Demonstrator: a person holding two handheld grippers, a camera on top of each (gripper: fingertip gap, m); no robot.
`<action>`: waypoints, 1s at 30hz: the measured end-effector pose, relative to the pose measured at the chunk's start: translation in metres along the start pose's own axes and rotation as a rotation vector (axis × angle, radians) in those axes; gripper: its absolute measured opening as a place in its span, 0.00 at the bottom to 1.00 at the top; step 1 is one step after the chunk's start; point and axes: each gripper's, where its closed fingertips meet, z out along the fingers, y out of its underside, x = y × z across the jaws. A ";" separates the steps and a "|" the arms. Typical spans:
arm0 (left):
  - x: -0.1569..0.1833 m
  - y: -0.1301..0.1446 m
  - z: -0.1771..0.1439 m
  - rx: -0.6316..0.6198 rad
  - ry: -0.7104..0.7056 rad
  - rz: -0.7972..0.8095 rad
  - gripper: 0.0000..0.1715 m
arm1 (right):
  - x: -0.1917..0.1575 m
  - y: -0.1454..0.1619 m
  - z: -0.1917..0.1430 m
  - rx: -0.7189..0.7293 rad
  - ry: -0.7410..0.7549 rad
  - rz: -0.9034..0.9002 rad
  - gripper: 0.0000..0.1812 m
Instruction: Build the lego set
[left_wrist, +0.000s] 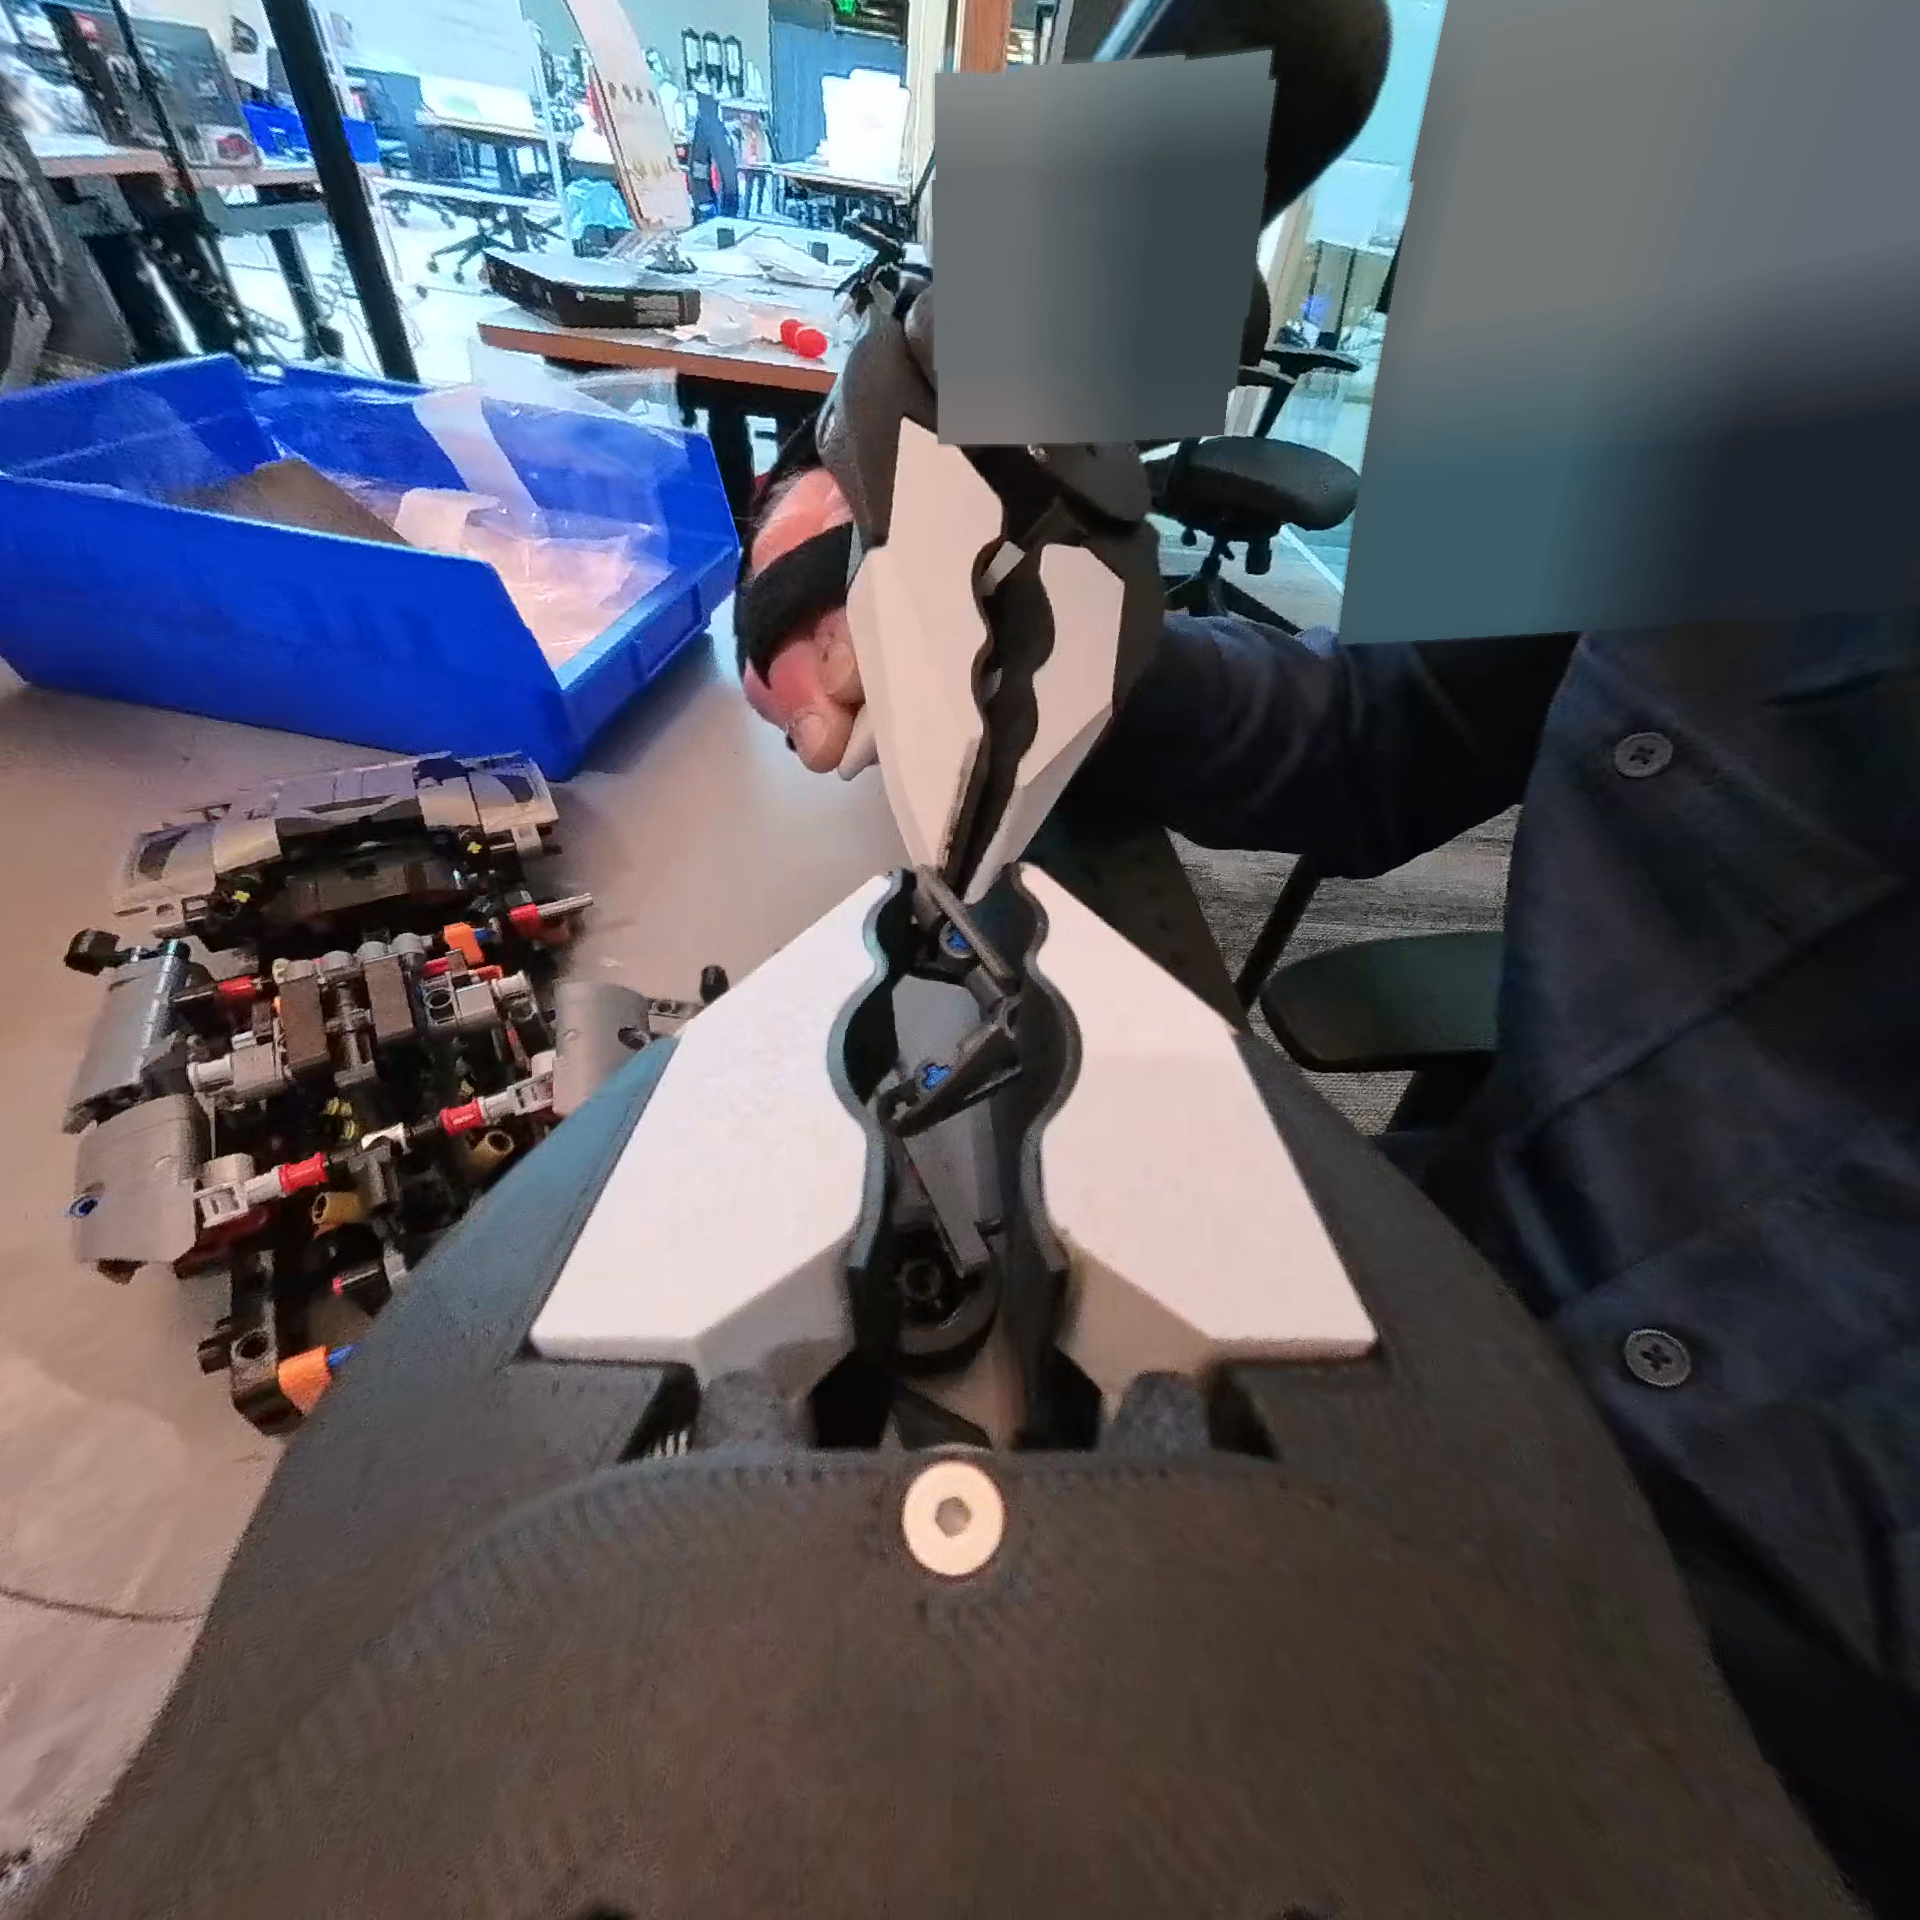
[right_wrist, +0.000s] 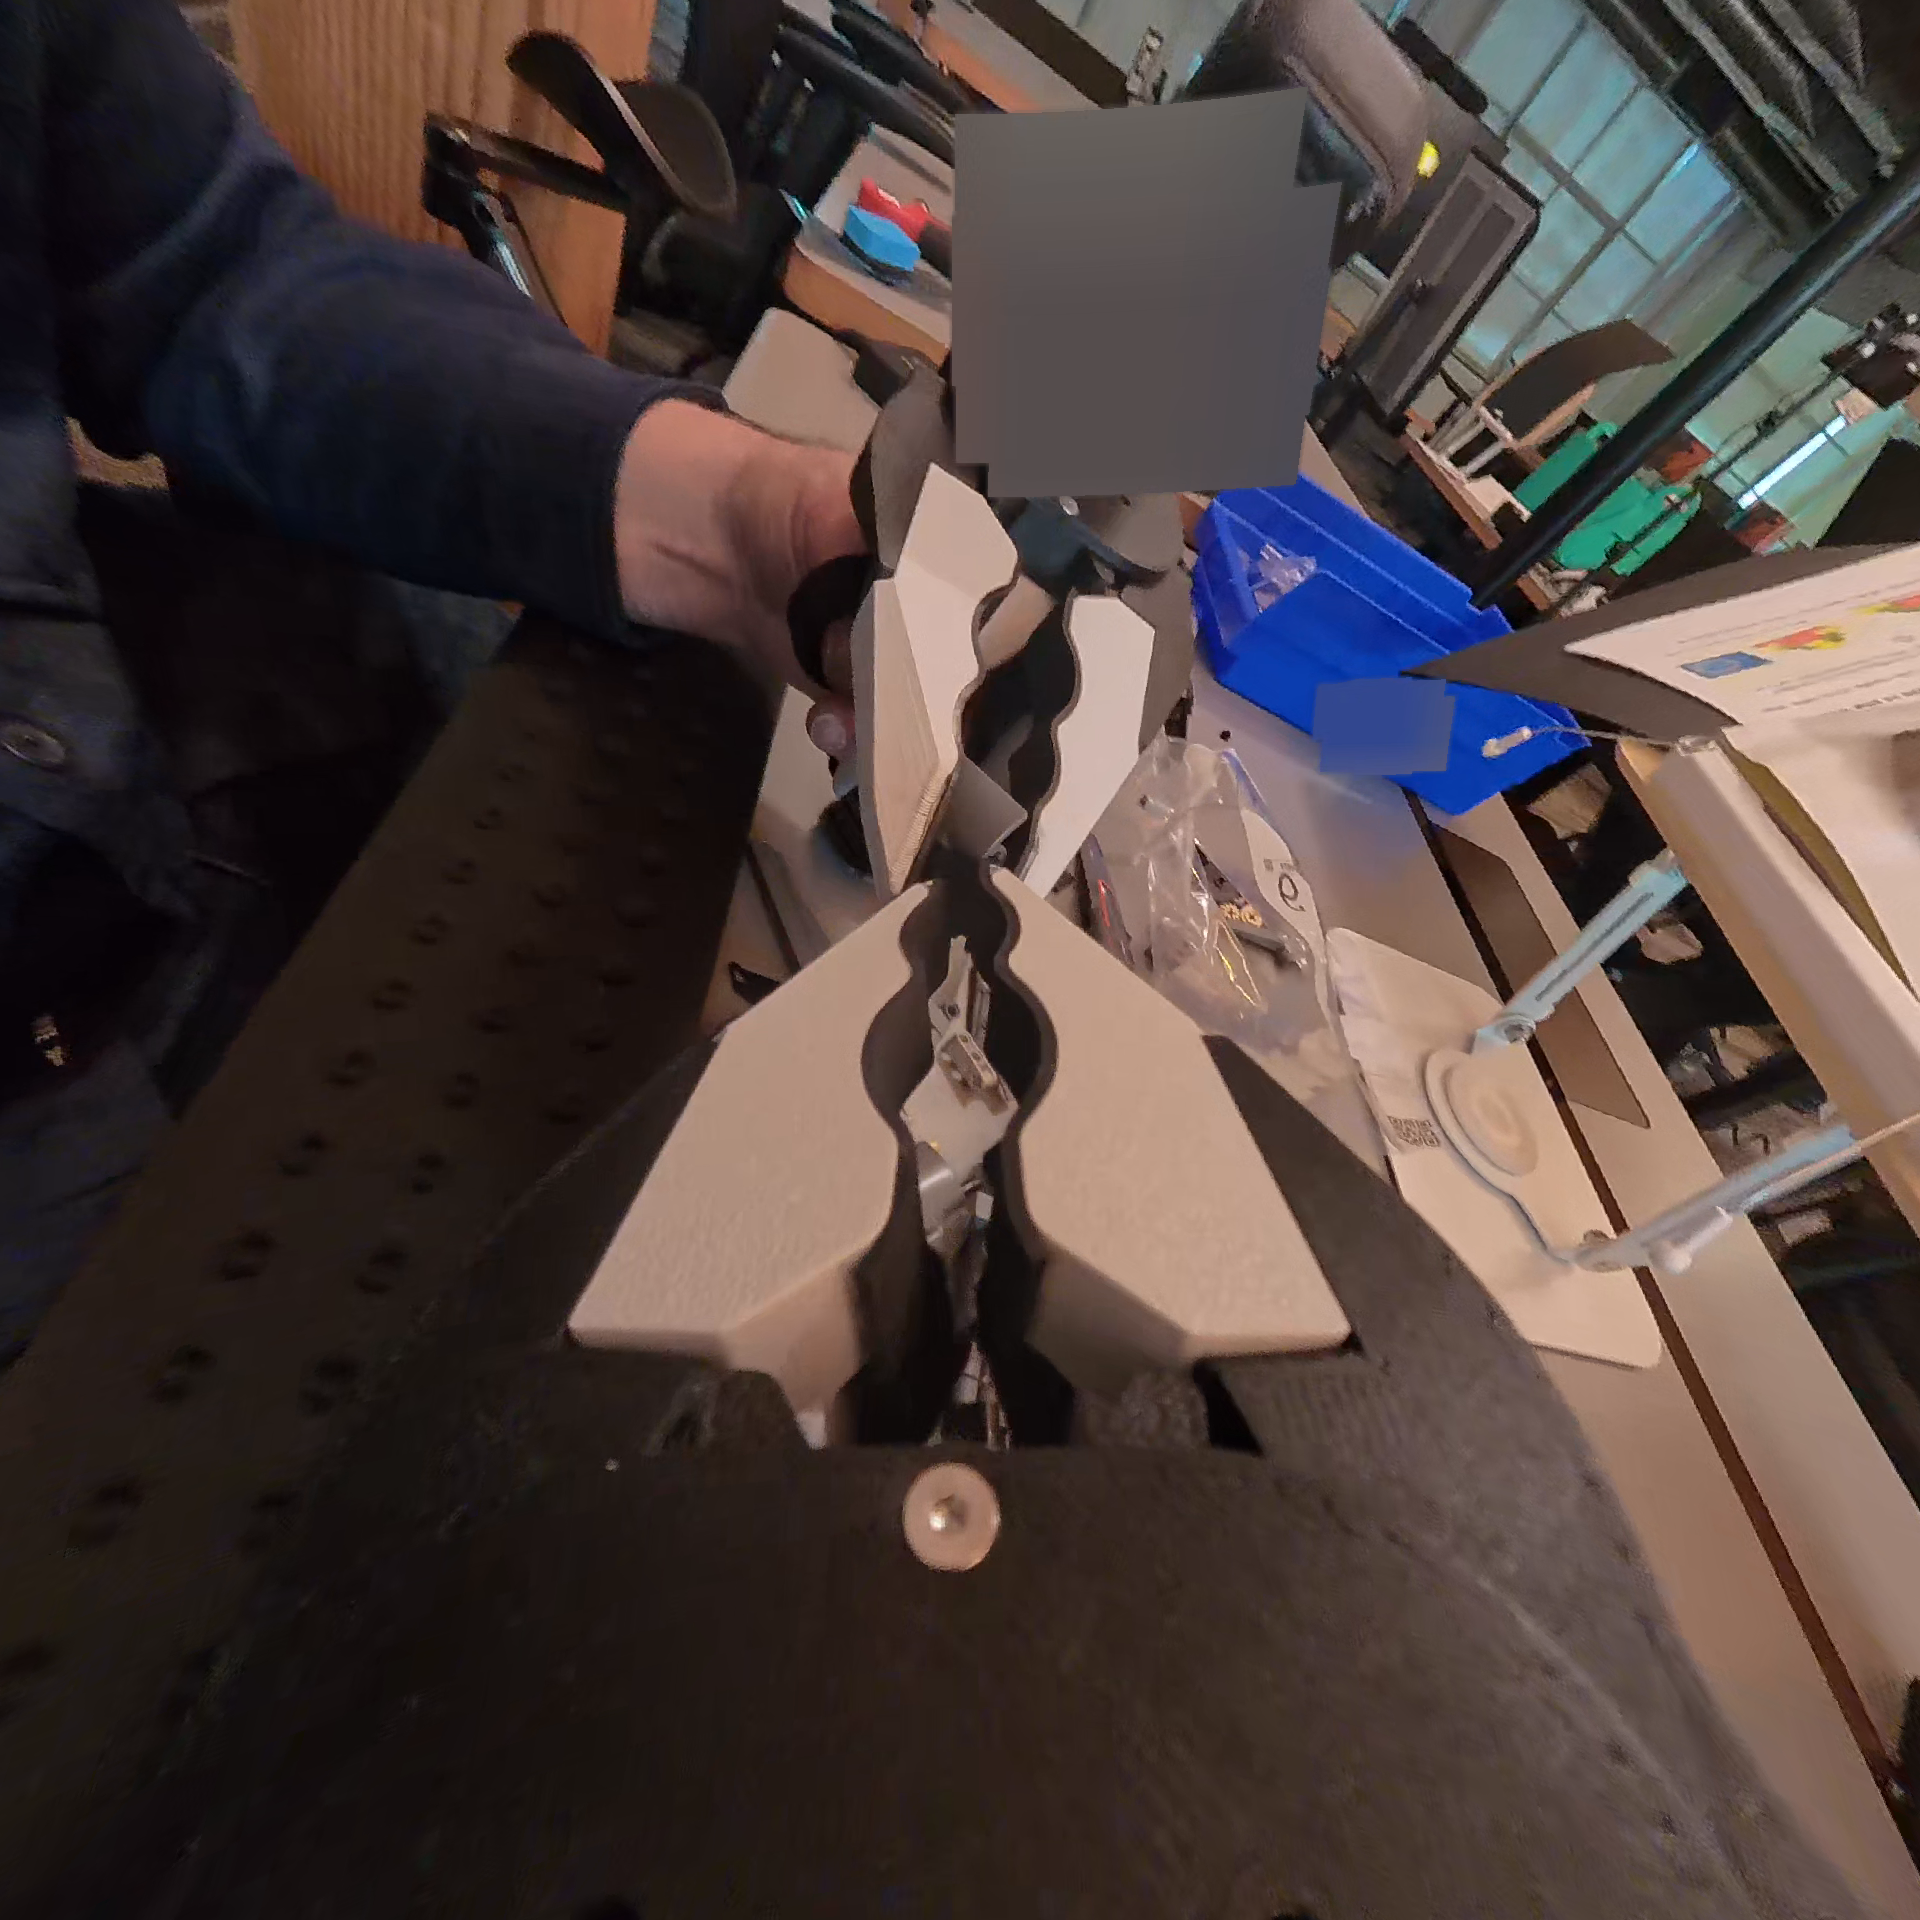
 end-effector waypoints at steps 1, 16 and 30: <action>-0.004 0.002 0.000 -0.015 -0.035 0.016 0.09 | 0.001 0.003 0.001 -0.015 0.004 0.002 0.00; -0.019 0.011 -0.010 -0.096 -0.199 0.092 0.03 | 0.005 0.016 0.004 -0.098 0.038 0.009 0.01; -0.020 0.018 -0.012 -0.168 -0.243 0.165 0.03 | 0.003 0.020 0.003 -0.096 -0.015 0.076 0.01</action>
